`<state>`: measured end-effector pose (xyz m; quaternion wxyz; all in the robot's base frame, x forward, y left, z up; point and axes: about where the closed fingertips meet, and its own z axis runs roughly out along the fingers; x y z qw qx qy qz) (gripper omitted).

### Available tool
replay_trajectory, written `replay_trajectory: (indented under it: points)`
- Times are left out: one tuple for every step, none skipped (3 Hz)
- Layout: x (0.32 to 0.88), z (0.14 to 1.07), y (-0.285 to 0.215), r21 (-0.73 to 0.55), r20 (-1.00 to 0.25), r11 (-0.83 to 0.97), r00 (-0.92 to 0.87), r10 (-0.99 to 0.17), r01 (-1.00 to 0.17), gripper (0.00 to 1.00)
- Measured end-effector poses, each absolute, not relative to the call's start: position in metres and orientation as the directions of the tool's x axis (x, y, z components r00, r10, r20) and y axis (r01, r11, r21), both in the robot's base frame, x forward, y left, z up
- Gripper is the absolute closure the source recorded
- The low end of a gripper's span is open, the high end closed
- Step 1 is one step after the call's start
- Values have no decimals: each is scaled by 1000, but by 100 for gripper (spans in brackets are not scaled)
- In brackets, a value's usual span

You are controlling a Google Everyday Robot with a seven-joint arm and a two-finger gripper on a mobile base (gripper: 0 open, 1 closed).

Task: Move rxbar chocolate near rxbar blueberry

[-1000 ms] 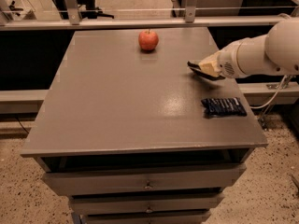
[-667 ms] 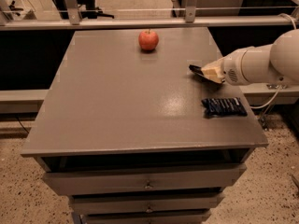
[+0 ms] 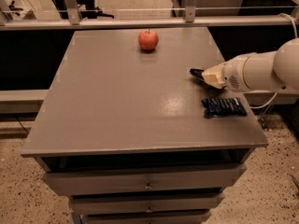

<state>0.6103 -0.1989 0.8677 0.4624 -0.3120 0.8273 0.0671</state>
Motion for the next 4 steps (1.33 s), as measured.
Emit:
replay_trajectory:
  points:
    - [595,878,-190,-178,-806,799,-381,-453,-574,100]
    - [584,876,-178,-146,-802,799,-403,-441,-584,81]
    - [583,869,-170,-115,-800,797,-420,-428,-593,58]
    - [583,863,-165,-90,-801,798,-432,-414,-596,36]
